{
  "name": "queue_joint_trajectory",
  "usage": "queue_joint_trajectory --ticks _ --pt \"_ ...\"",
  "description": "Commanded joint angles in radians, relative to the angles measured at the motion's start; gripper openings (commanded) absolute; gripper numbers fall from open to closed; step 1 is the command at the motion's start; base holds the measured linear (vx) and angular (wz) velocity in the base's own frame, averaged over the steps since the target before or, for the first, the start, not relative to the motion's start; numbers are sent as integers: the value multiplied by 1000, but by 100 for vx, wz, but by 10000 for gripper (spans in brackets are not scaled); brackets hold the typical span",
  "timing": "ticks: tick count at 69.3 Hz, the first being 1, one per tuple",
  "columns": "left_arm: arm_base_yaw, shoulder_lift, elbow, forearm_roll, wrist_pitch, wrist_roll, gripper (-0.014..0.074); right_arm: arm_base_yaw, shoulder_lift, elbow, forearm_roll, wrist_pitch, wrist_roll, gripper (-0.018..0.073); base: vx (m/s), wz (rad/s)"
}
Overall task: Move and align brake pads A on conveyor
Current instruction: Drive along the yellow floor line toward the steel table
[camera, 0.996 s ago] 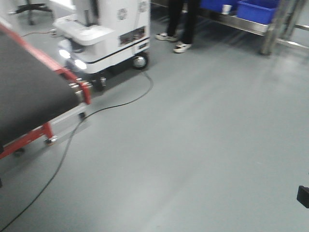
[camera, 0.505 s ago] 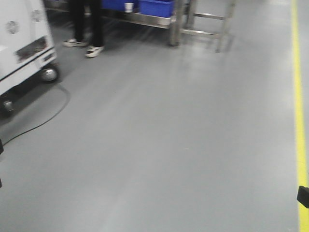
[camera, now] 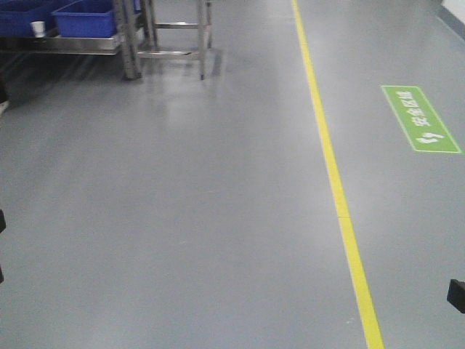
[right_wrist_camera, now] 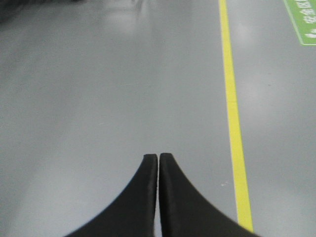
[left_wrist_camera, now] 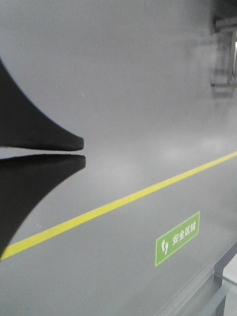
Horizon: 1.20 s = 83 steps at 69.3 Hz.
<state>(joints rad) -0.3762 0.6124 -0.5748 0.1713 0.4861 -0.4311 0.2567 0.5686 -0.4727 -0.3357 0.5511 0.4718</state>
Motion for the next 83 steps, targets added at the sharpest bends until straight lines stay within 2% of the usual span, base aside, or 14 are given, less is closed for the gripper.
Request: queue_joint_trajectory --ticks 1,41,83 --pt "-6 1 -22 6 -66 3 -7 -8 3 -25 -20 -63 -6 -10 28 -46" --pt "-6 1 -22 6 -66 3 -7 -8 3 -25 -20 -63 -6 -10 38 -21" --pt "-6 1 -22 6 -66 3 -7 -8 3 -25 -20 -63 -6 -10 51 -10"
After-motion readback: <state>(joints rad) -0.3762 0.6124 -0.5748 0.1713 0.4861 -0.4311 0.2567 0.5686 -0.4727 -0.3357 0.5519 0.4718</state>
